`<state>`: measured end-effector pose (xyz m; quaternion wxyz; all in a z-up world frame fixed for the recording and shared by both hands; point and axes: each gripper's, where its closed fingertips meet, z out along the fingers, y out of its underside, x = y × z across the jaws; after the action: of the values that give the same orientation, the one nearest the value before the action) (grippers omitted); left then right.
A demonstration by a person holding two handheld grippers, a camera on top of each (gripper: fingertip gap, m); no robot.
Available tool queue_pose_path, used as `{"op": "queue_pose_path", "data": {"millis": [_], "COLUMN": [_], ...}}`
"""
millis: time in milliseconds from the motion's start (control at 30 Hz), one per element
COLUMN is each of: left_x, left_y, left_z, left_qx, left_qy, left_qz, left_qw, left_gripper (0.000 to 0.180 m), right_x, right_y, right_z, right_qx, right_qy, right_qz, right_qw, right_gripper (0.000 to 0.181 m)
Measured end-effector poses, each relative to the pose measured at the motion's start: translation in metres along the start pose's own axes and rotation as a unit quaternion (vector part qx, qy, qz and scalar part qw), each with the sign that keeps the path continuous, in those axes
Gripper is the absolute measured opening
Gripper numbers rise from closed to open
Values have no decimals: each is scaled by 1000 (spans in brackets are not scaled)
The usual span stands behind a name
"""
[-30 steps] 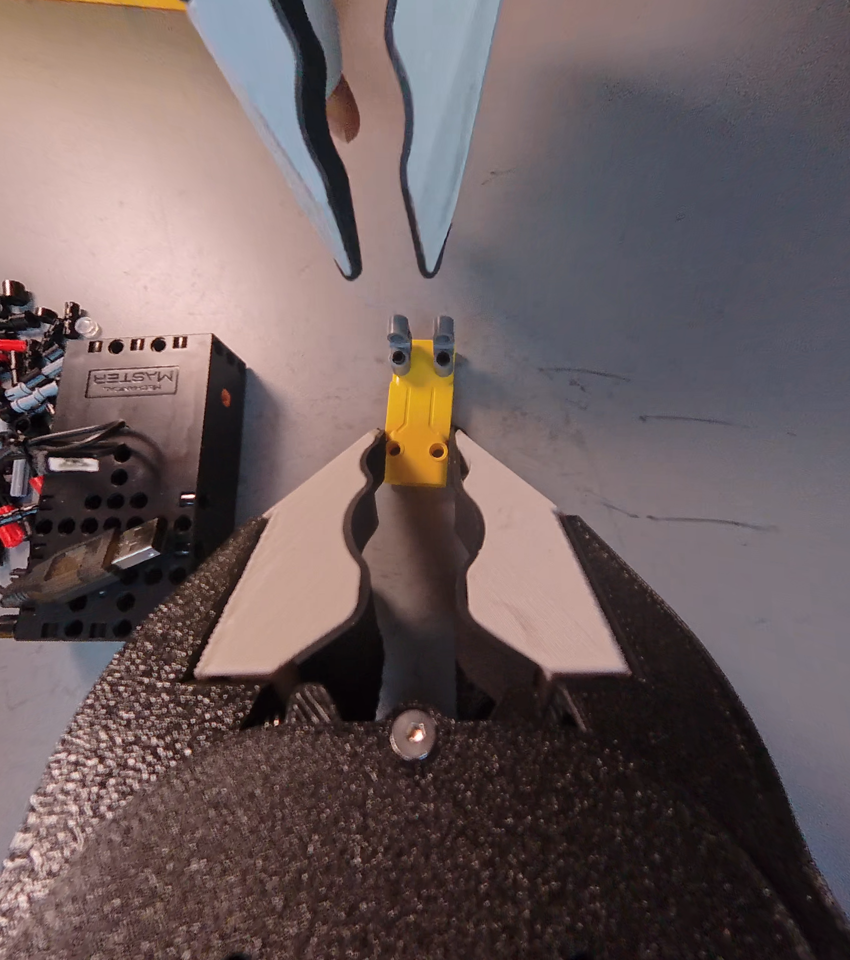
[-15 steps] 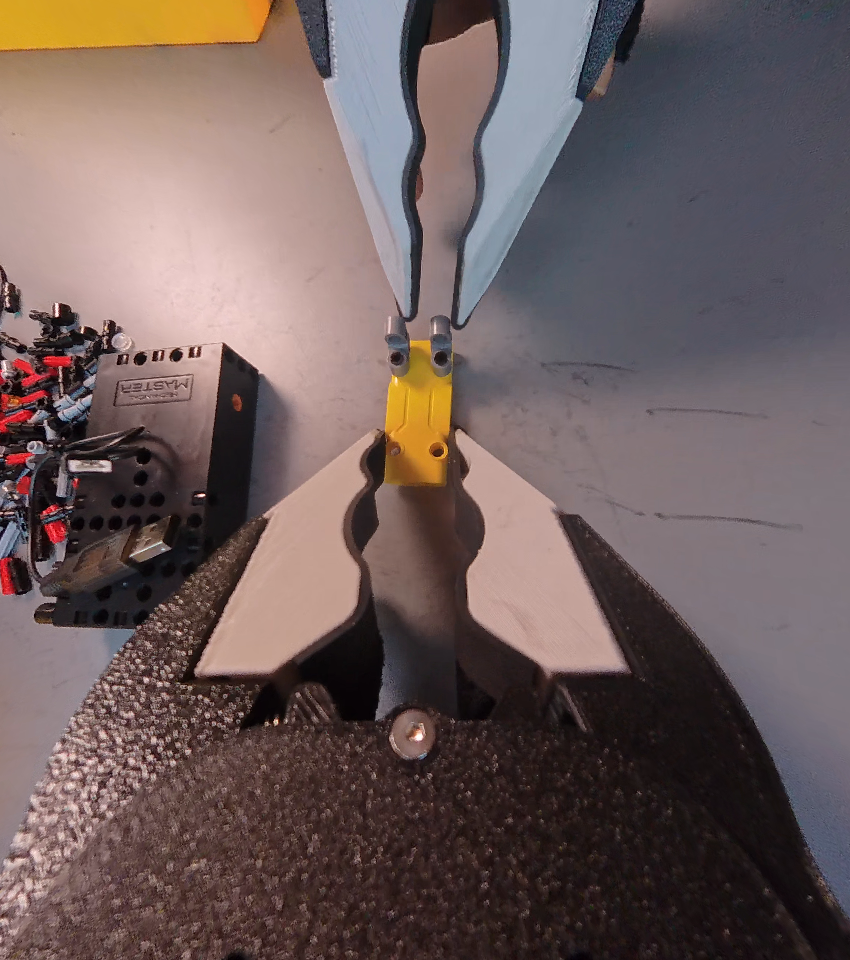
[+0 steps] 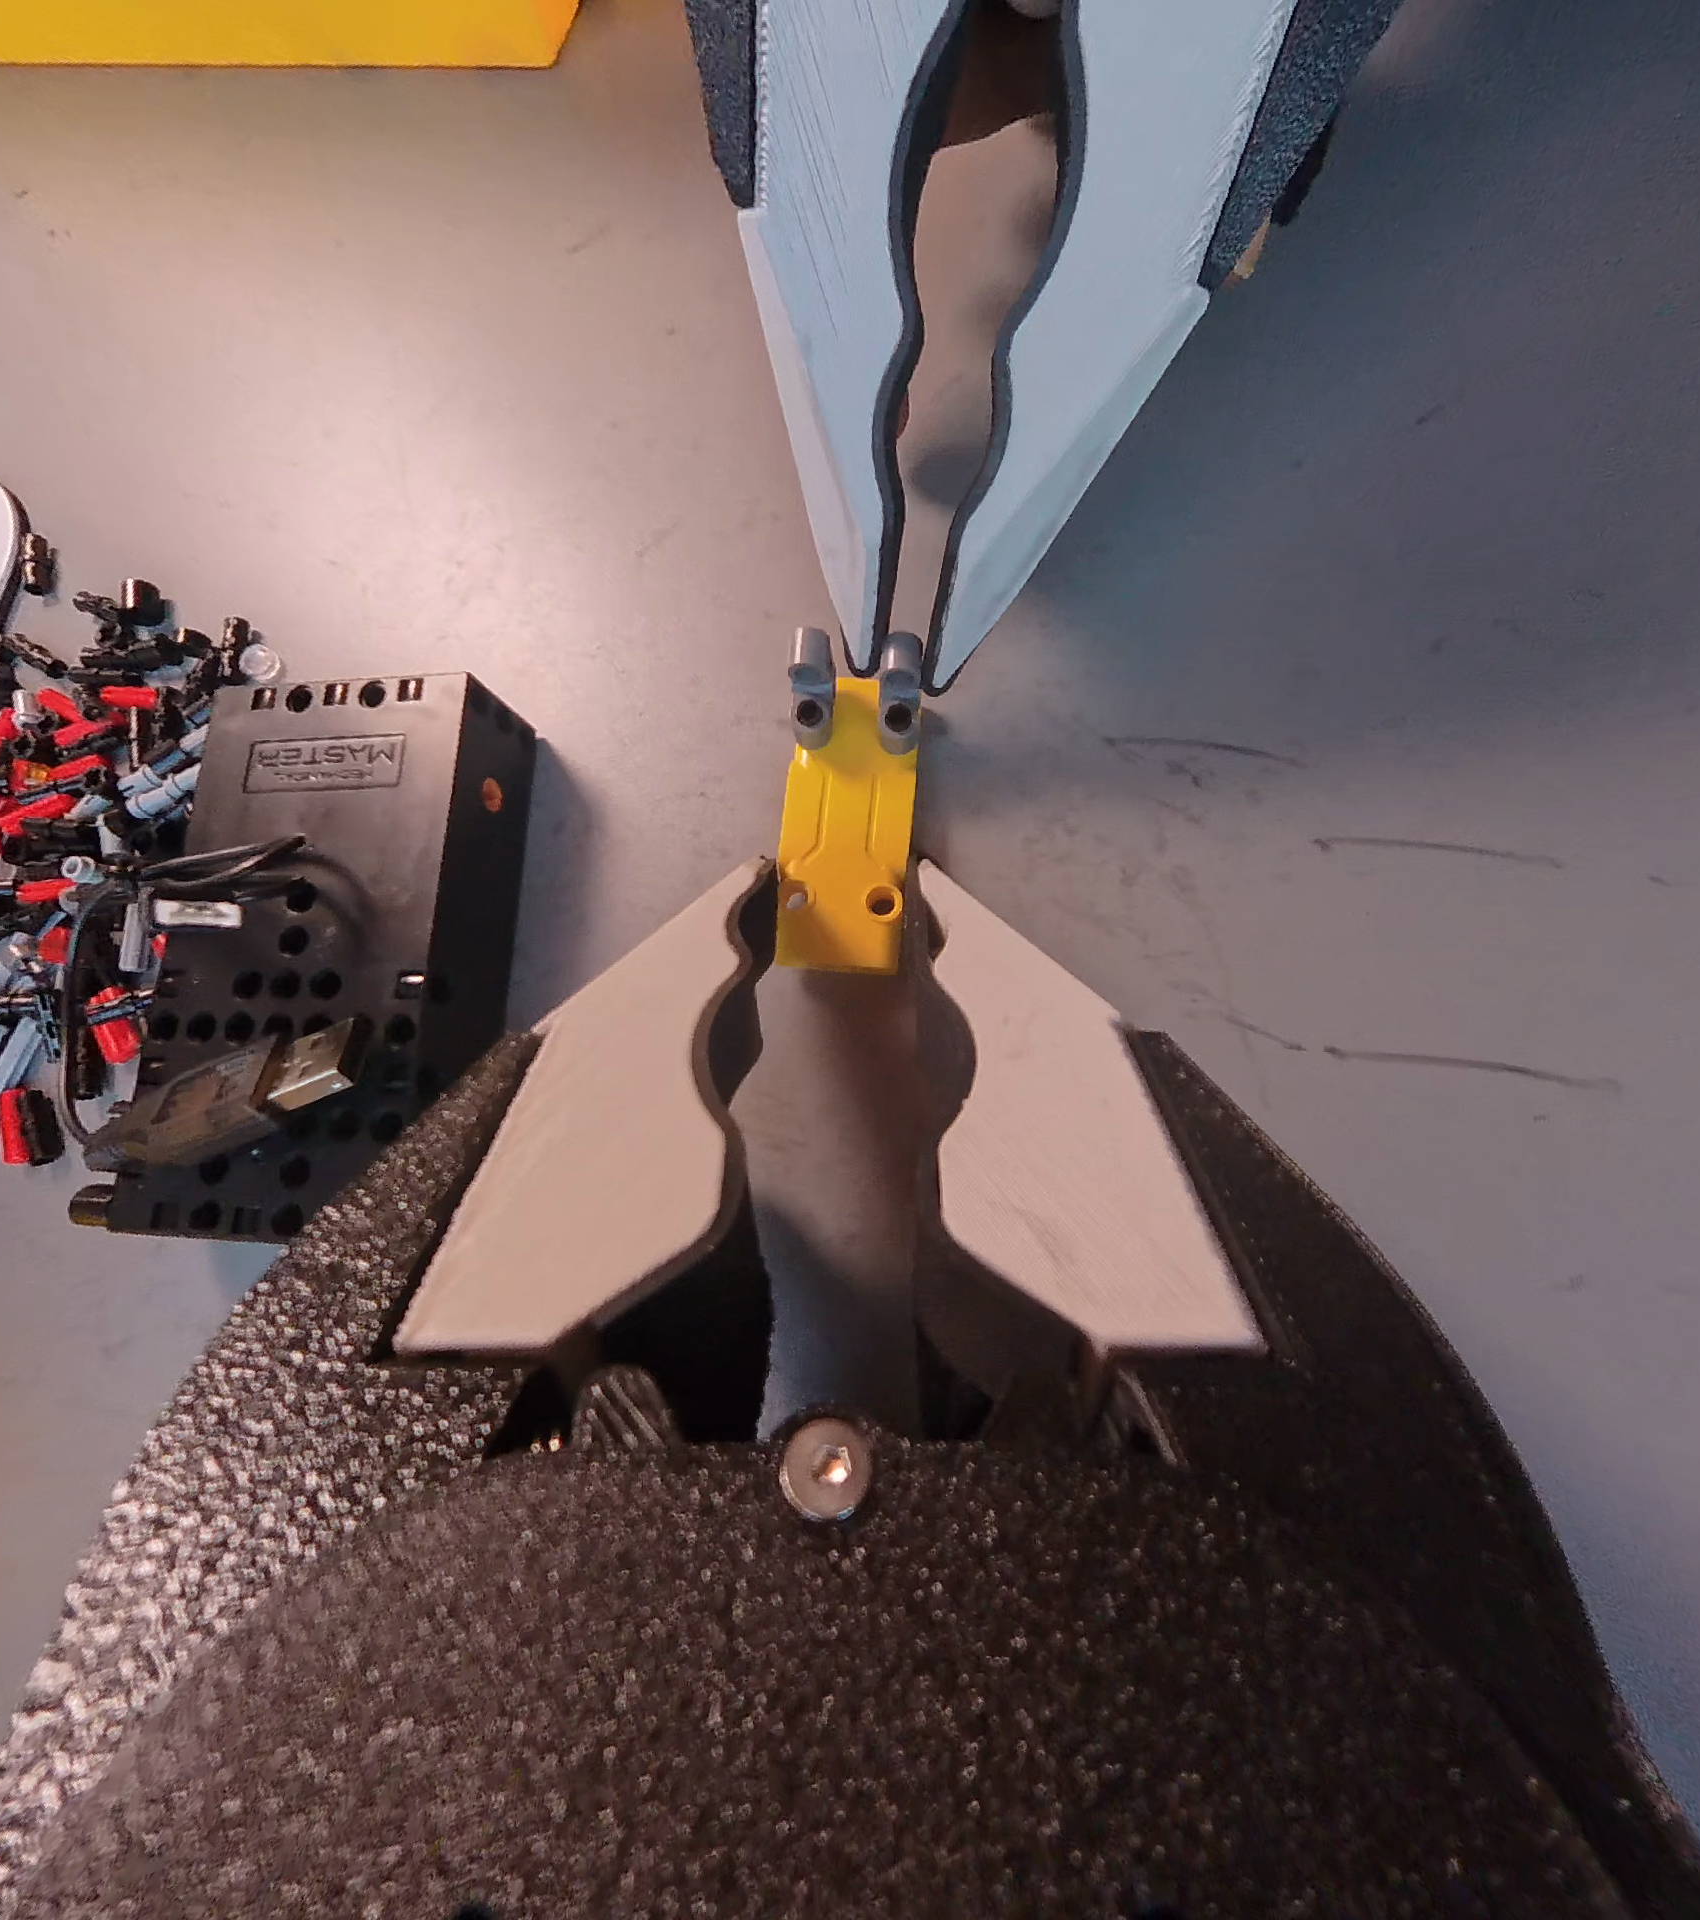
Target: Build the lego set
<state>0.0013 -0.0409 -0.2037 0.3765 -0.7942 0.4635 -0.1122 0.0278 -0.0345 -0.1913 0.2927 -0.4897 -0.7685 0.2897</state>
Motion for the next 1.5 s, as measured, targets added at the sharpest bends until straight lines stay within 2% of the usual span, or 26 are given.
{"op": "queue_pose_path", "data": {"millis": [500, 1067, 1500], "left_x": [2, 5, 7], "left_y": [1, 2, 1], "left_z": [1, 0, 0], "left_qx": [-6, -3, 0], "left_qy": [27, 44, 54], "left_qz": [-36, -24, -9], "left_qw": [999, 999, 998], "left_gripper": [24, 23, 24], "right_x": [1, -3, -5], "right_y": [0, 1, 0], "right_z": [0, 0, 0], "right_qx": [5, 12, 18], "right_qy": [-9, -85, -105], "right_qz": [25, 27, 21], "right_qw": [1000, 996, 994], "right_gripper": [6, 5, 5]}}
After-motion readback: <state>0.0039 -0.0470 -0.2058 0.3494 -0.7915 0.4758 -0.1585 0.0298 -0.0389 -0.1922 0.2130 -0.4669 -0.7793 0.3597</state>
